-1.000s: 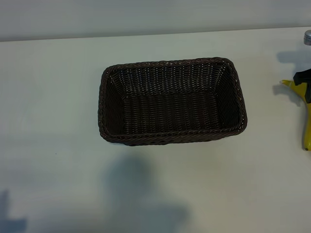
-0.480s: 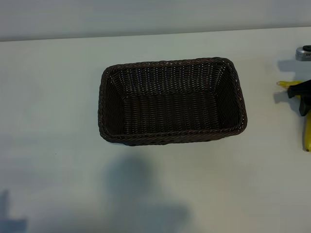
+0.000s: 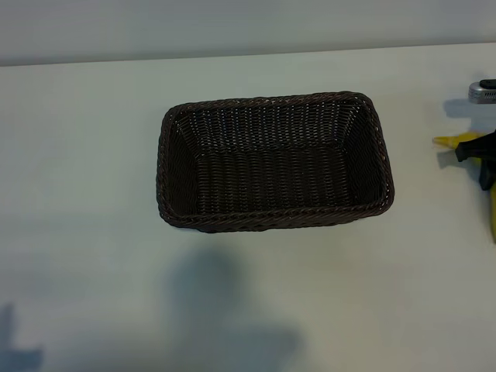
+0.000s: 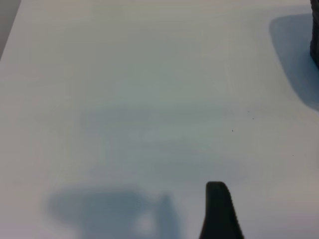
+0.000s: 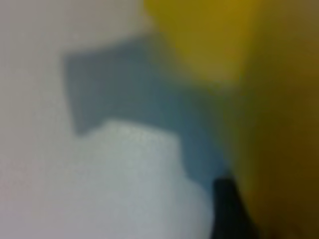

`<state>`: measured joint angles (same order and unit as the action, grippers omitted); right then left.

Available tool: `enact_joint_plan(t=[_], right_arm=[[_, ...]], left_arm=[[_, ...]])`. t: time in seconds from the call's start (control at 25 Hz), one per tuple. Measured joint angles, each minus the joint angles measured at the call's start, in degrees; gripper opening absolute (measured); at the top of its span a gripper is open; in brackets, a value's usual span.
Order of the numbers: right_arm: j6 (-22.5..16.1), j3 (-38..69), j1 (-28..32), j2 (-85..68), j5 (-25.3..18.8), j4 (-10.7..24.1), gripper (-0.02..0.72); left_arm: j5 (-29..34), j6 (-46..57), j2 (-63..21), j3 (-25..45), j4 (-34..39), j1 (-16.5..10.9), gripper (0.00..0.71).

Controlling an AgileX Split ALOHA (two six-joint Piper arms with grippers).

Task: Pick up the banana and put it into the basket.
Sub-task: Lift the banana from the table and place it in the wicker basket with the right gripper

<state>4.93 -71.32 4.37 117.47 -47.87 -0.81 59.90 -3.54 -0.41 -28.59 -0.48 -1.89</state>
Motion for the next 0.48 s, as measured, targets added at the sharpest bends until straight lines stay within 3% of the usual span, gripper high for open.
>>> enact_joint_plan(t=[0.24,0.48], right_arm=[[0.2,-1.59,0.0,-1.91,-3.9,0.0,0.415],[0.23,-9.65,0.0,-6.28,-13.14,-0.46,0.415]], left_arm=[[0.0,0.0,0.0,0.0,0.0,0.0,0.496],[0.0,0.0,0.0,0.0,0.0,0.0,0.496]])
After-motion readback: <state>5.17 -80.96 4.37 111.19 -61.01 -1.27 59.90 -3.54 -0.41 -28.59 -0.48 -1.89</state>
